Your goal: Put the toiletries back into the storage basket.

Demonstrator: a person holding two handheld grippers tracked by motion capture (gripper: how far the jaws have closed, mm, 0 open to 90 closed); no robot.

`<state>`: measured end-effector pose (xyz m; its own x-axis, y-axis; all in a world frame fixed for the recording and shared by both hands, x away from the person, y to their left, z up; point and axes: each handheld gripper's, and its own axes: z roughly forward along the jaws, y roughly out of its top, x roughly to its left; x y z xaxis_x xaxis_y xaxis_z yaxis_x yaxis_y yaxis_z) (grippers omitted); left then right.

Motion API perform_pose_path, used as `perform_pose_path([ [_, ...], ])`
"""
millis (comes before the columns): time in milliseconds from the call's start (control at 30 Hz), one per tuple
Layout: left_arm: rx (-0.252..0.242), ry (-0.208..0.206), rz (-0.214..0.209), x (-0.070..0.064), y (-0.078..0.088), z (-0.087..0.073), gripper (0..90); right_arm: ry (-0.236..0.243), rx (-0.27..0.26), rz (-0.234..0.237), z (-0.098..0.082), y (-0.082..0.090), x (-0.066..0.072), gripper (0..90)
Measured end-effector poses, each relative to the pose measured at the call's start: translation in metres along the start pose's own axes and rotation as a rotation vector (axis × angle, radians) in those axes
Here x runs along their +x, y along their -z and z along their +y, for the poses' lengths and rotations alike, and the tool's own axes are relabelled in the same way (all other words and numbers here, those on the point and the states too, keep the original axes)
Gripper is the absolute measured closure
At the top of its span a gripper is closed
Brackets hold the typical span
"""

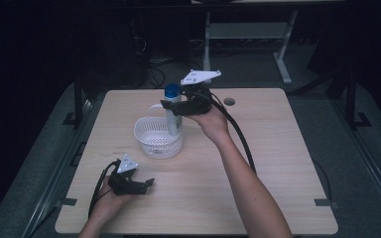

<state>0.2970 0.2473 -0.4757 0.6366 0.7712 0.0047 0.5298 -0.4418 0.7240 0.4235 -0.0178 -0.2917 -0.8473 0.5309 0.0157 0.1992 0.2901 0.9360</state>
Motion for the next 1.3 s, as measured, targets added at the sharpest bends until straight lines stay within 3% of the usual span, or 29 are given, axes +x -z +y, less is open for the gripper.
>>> perform_pose_path([
  [433, 0.0, 0.0, 0.0, 0.0, 0.0, 0.0, 13.3, -0.001, 0.01, 0.011, -0.006, -0.013, 0.003, 35.5],
  [1300, 0.001, -0.002, 0.001, 0.0, 0.0, 0.0, 13.3, -0.009, 0.048, 0.014, -0.035, -0.029, 0.003, 35.5],
])
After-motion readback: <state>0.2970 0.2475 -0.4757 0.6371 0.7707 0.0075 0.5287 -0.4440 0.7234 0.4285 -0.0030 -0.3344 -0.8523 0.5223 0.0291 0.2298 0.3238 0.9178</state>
